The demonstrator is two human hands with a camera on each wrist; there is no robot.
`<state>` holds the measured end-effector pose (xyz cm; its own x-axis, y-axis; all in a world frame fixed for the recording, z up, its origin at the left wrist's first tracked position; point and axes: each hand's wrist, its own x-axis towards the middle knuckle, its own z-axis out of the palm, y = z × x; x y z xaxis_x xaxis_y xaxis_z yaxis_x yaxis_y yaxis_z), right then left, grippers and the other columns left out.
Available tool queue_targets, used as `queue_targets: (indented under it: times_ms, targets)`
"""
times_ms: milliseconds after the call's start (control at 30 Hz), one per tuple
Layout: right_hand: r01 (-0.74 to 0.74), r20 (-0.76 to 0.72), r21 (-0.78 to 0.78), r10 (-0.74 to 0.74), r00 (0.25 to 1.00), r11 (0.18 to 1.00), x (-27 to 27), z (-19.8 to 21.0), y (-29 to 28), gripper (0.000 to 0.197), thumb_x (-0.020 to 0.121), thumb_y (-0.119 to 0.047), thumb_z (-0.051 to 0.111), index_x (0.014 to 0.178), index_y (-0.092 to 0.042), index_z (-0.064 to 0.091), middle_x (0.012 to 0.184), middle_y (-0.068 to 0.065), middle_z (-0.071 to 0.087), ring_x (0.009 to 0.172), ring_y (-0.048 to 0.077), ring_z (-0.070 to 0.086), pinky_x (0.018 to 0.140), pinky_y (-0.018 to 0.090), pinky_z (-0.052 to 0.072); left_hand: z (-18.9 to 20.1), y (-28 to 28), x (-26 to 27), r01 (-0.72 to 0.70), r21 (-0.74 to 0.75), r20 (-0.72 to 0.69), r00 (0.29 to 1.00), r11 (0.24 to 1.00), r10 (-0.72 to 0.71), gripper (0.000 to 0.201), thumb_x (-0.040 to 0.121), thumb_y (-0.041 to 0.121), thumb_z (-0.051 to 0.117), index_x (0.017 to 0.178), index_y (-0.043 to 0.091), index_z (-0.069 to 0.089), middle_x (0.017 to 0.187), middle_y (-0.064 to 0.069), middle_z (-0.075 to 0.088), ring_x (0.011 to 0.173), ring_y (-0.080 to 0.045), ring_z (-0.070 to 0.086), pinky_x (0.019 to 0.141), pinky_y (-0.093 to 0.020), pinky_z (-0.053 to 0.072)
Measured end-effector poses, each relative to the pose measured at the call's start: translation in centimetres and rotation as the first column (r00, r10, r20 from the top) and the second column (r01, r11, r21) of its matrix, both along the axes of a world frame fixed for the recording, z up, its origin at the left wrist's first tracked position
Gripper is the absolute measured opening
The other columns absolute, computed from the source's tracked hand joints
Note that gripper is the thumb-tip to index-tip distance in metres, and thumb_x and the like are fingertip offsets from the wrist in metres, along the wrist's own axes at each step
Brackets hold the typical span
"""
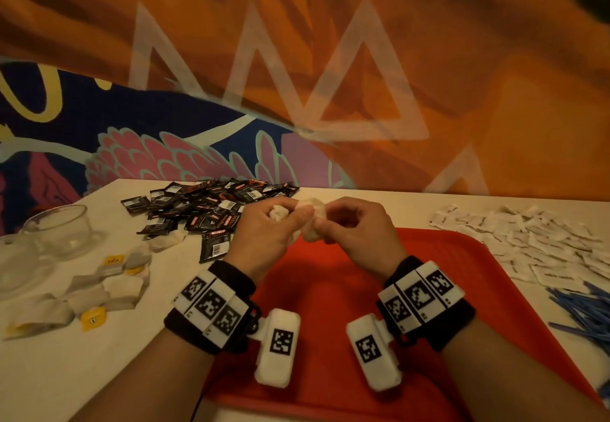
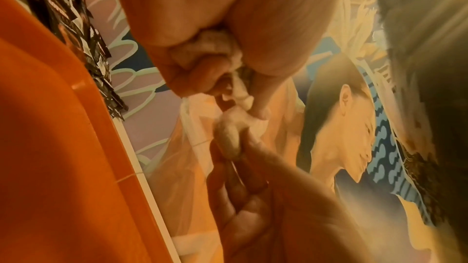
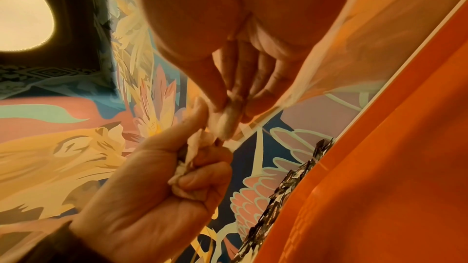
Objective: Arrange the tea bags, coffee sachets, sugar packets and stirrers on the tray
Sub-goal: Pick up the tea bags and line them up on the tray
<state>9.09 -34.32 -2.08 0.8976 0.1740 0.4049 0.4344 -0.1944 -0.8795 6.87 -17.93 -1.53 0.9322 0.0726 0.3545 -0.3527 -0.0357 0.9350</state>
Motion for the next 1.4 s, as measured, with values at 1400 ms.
queue_targets:
  times_ms: [1400]
  targets:
    - [0.008, -0.351, -0.738, -0.393, 0.850, 0.675, 11.8, -1.9, 9.3, 0.041, 0.070, -0.047, 0.082, 0.094, -0.015, 0.071, 0.090, 0.002, 0.075, 0.086, 0.021, 0.071, 0.084, 0.039, 0.057, -1.5, 8.8, 3.2, -0.156, -0.487, -0.401, 0.914, 0.859, -0.061, 0.018, 0.098, 0.028, 0.062, 0.097, 0.011, 0.063, 0.064, 0.002, 0.055, 0.041, -0.004, 0.040, 0.032, -0.016, 0.025]
